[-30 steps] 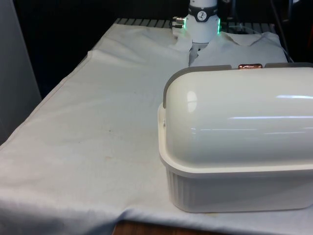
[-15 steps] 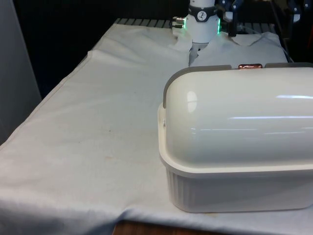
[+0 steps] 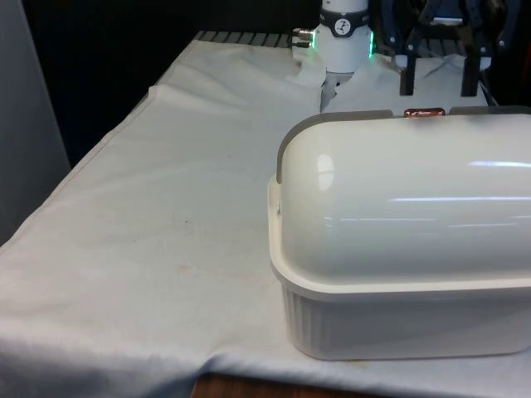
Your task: Open the lid, then close it.
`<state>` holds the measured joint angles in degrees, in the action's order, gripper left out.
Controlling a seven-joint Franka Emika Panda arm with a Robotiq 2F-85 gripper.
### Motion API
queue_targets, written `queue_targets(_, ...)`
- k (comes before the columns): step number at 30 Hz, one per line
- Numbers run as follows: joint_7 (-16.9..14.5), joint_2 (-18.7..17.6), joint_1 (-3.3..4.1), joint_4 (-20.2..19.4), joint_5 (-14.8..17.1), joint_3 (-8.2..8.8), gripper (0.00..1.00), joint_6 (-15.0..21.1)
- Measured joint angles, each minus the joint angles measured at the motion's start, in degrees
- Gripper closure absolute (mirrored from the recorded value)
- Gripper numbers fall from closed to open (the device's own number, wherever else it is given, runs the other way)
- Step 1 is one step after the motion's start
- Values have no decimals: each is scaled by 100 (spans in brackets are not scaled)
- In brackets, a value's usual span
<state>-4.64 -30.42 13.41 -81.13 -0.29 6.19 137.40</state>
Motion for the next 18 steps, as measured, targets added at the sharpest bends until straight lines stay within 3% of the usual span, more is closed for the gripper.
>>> queue_targets(5, 0, -11, 0, 0, 6, 0, 62, 0)
queue_targets(6, 0, -11, 0, 0, 6, 0, 62, 0)
queue_targets(7, 6, -17, 0, 0, 6, 0, 72, 0)
queue_targets(12, 6, -23, 0, 0, 6, 0, 97, 0)
queue_targets(18, 6, -52, 6, 0, 6, -11, 100, 0)
